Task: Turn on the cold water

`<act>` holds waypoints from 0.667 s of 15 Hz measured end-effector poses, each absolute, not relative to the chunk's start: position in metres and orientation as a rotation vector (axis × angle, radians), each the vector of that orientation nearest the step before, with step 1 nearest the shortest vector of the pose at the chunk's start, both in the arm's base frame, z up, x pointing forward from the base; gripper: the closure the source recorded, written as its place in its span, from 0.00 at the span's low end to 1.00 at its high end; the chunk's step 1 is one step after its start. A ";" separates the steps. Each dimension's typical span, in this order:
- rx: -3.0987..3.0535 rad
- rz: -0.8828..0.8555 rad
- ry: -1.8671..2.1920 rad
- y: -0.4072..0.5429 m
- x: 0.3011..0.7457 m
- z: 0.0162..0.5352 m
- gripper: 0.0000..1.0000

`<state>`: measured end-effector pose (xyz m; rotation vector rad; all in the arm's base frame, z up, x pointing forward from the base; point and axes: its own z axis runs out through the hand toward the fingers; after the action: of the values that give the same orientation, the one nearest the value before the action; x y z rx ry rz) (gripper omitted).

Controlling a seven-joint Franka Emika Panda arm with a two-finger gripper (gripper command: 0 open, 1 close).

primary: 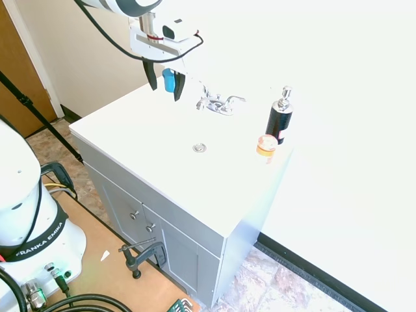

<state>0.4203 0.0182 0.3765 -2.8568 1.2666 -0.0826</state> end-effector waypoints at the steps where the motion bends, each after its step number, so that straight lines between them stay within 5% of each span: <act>1: -2.857 -0.081 1.267 0.018 0.420 0.376 0.00; 10: -2.745 -0.560 1.415 -0.005 0.522 0.371 0.00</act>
<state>0.5221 -0.0050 0.3712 -2.7455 1.4148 -0.5600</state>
